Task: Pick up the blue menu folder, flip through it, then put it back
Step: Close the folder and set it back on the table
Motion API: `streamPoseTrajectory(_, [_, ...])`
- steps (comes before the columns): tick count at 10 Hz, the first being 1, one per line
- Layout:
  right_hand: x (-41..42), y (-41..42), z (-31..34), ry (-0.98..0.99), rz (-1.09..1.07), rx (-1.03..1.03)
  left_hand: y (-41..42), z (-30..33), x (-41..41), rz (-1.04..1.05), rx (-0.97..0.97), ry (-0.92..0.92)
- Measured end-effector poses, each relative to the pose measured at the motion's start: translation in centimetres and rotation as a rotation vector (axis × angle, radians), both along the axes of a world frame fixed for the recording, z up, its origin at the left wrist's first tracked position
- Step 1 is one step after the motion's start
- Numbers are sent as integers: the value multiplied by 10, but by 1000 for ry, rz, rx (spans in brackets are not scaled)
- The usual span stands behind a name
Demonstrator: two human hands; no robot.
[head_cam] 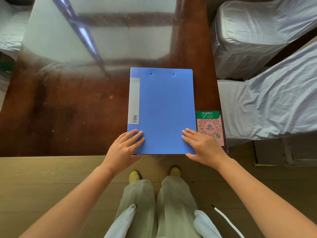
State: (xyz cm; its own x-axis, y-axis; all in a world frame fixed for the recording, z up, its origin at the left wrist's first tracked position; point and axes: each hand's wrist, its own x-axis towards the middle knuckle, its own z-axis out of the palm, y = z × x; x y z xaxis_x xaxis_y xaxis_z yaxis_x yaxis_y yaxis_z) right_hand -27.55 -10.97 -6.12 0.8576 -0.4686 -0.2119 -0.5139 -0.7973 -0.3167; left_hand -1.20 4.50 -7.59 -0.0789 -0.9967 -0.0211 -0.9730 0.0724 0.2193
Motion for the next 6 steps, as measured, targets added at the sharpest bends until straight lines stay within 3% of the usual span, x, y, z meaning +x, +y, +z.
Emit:
streamPoseTrajectory(4, [2,0,3,68,30,-71,-1,4,0,0,28,-23])
streamPoseTrajectory(6, [5,0,12,15,-16,-79,1,19,3,93,-24,131])
